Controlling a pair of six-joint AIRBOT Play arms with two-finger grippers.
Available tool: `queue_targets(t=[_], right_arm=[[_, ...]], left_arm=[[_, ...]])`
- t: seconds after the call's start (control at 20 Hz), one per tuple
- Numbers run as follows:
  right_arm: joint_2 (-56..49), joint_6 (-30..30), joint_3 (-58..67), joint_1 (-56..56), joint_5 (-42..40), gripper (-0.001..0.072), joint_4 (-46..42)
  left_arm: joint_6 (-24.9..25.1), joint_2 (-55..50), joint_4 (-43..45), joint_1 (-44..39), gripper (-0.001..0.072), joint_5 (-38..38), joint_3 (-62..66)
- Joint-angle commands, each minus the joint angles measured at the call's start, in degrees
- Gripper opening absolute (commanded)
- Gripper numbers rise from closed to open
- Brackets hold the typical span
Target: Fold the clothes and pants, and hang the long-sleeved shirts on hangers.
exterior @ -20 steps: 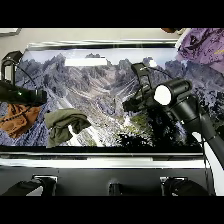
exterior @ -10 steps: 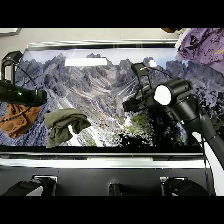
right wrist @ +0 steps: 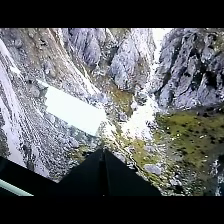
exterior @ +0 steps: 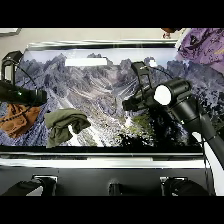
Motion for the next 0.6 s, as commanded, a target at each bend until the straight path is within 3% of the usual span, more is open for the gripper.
queue_targets(t=[0.0,0.05,0.1,0.15,0.35,0.55], right_arm=[[0.04,0.00,0.07,0.04,-0.13,0.0032,-0.02],[0.04,0.00,0.07,0.04,-0.13,0.0032,-0.02],[0.04,0.02,0.07,0.04,-0.13,0.0032,0.00],[0.04,0.02,0.07,0.04,-0.13,0.0032,0.00],[0.04,0.02,0.07,0.04,0.09,0.0032,0.02],[0.04,0.02,0.07,0.04,0.09,0.0032,0.00]], left_arm=[[-0.02,0.04,0.00,-0.02,0.0019,0.04,-0.02],[-0.02,-0.09,0.02,-0.02,0.0042,0.13,-0.13],[-0.07,-0.42,0.07,-0.02,0.0276,0.33,-0.33],[-1.03,-1.14,0.07,-0.02,0.0716,0.28,-0.33],[-2.38,-7.82,1.27,-0.02,0.0720,0.76,-2.10],[-2.43,-14.01,1.05,-0.13,0.0720,6.14,-11.93]])
